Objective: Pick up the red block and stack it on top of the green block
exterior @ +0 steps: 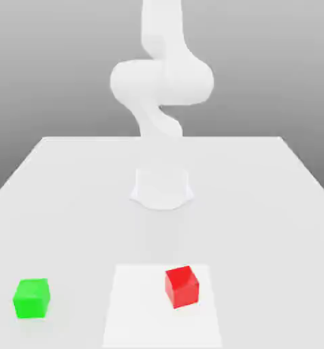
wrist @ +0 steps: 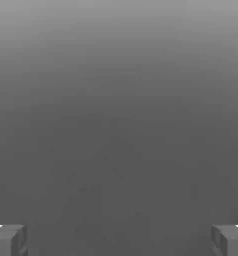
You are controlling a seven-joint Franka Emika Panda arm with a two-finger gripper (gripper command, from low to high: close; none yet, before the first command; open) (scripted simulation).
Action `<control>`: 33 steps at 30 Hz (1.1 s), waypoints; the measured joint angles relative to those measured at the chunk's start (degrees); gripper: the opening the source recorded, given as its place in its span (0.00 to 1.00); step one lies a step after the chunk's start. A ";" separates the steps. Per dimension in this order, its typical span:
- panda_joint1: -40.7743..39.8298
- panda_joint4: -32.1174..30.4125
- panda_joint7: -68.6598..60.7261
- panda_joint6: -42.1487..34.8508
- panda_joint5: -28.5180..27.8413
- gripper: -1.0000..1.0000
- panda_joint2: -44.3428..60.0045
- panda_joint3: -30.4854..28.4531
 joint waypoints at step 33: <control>4.61 -21.48 -12.21 35.57 -0.43 0.00 55.18 0.15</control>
